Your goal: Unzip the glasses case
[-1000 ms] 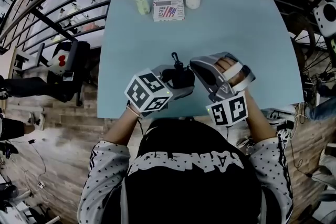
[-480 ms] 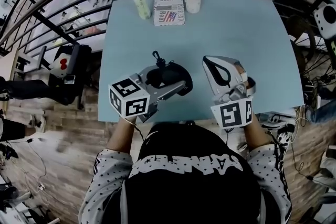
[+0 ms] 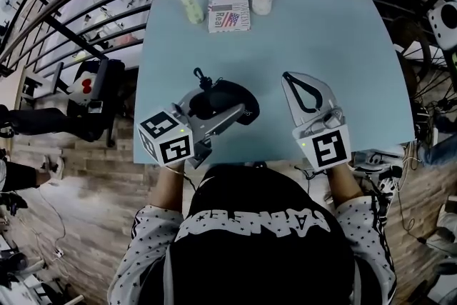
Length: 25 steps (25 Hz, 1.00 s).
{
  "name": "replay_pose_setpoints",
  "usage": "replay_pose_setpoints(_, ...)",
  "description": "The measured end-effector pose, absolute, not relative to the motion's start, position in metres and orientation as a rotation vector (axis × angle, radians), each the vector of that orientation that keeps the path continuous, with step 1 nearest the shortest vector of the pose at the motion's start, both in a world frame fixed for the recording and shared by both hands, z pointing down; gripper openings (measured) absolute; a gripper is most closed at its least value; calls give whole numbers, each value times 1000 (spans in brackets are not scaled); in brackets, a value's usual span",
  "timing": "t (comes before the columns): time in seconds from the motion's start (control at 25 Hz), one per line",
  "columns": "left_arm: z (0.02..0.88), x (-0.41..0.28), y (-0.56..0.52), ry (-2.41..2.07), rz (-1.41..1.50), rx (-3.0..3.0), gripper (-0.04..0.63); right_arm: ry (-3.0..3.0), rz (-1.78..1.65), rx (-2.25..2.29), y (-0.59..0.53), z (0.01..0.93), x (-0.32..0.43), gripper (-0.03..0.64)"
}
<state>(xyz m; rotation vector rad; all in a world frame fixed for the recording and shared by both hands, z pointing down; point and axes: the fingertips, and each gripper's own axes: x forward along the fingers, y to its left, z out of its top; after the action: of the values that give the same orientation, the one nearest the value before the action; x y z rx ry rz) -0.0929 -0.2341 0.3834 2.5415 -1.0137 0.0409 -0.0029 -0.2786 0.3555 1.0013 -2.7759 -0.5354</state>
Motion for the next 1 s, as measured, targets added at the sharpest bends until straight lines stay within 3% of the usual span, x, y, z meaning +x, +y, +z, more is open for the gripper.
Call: replay_pose_setpoints(1.0, 397, -101, -237, -1110, 118, 2516, 0, -2828, -416, 973, -276, 363, -7, 3)
